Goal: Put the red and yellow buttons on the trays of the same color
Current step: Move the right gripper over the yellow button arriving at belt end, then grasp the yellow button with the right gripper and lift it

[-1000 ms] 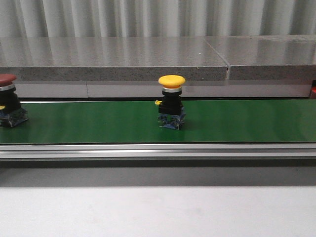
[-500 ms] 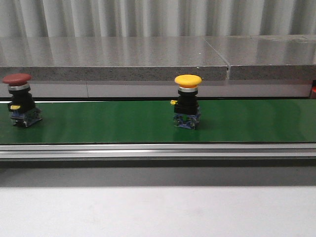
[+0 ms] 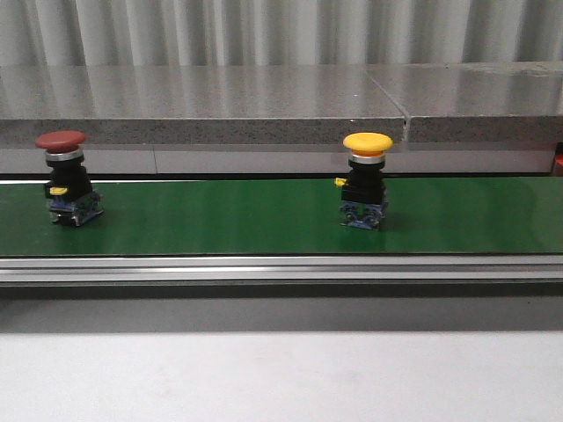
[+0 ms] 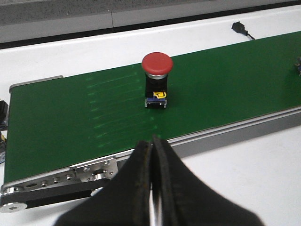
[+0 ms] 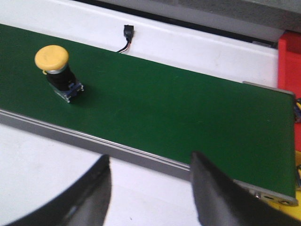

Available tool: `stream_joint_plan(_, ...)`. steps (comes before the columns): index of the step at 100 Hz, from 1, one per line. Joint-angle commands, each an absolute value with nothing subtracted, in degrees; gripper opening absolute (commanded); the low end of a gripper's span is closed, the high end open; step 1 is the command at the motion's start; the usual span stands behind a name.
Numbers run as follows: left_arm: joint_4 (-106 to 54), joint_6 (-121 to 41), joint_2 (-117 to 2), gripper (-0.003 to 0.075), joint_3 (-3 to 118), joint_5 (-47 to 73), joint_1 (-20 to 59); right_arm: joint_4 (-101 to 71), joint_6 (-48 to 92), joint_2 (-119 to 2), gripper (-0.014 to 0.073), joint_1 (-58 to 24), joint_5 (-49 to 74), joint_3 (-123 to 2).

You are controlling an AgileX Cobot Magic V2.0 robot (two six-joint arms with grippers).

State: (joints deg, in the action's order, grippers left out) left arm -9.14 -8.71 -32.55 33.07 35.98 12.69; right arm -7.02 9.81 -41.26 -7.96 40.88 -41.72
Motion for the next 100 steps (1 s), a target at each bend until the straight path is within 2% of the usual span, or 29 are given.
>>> stream_joint_plan(1, -10.32, -8.58, -32.56, -0.002, 34.55, 32.36, 12.99, -8.56, 10.71, -45.21, 0.0577, -9.58, 38.58, -46.42)
stream_joint_plan(6, -10.32, -8.58, -32.56, -0.002, 34.55, 32.36, 12.99, -9.47, 10.71, -47.59, 0.0598, -10.51, 39.37, -48.03)
stream_joint_plan(32, -10.32, -8.58, -32.56, -0.002, 34.55, 32.36, 12.99, -10.25, 10.71, -60.1, 0.0596, -14.74, 42.7, -56.65)
stream_joint_plan(68, -10.32, -8.58, -32.56, -0.002, 34.55, 32.36, 12.99, -10.19, 10.8, -78.9, 0.0596, -17.66, 56.15, -70.49)
stream_joint_plan(100, -10.32, -8.58, -32.56, -0.002, 34.55, 32.36, 12.99, -8.67, 12.64, -88.19, 0.0592, -17.66, 56.16, -76.61)
